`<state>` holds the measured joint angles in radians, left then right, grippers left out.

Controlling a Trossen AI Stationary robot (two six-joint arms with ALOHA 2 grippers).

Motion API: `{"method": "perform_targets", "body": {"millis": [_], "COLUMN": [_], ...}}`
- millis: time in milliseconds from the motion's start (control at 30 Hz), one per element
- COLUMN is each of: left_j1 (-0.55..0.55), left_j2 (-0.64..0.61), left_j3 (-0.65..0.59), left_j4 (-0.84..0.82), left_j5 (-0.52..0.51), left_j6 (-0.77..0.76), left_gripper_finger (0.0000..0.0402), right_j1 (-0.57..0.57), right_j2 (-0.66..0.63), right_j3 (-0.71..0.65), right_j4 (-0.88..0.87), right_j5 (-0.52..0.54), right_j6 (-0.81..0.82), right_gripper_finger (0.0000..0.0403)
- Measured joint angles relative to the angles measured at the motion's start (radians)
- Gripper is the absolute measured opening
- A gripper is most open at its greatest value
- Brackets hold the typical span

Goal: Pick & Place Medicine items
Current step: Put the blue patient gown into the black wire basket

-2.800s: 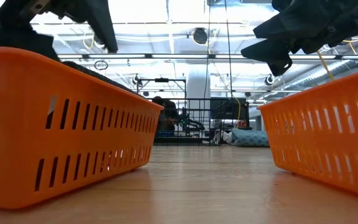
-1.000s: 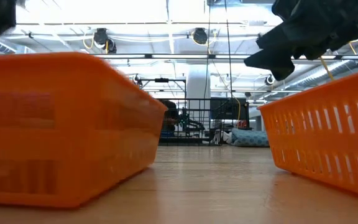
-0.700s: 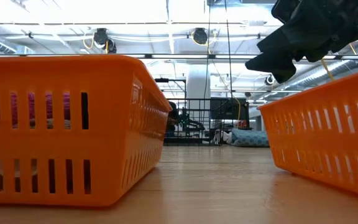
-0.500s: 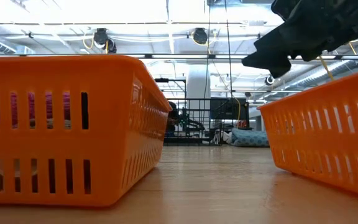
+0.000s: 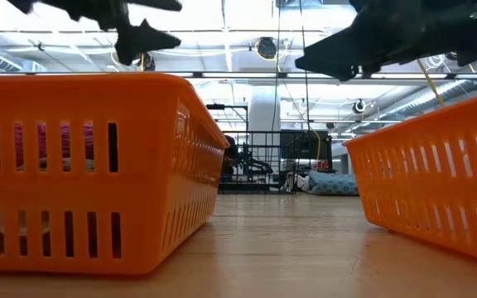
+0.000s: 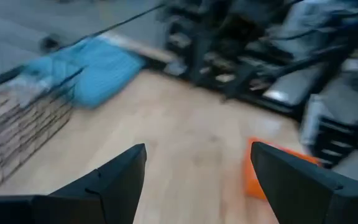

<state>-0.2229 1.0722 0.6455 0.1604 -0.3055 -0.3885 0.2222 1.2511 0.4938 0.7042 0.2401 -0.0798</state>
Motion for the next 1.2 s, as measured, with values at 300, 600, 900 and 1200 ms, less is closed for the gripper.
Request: {"method": "perform_targets", "body": {"millis": [300, 600, 900, 1200], "left_j1": [0.235, 0.239, 0.273, 0.329], "left_j2": [-0.385, -0.669, -0.704, -0.698], "left_j3": [-0.038, -0.167, -0.261, -0.263], "left_j4": [-0.337, -0.388, -0.383, -0.36], "left_j5": [0.101, 0.061, -0.076, -0.041], "left_j6": [0.126, 0.144, 0.179, 0.204], "left_gripper_finger": [0.0301, 0.0301, 0.0301, 0.0301], "right_j1": [-0.103, -0.342, -0.781, -1.007], "right_j2": [-0.029, -0.086, 0.102, 0.347], "right_j3": [0.0, 0.251, 0.722, 0.732], "right_j4": [-0.011, -0.696, -1.495, -1.531], "right_j5": [0.126, 0.122, 0.016, -0.264], "right_j6": [0.001, 0.064, 0.072, -0.205], "right_gripper_finger": [0.0196, 0.0212, 0.0304, 0.033]}}
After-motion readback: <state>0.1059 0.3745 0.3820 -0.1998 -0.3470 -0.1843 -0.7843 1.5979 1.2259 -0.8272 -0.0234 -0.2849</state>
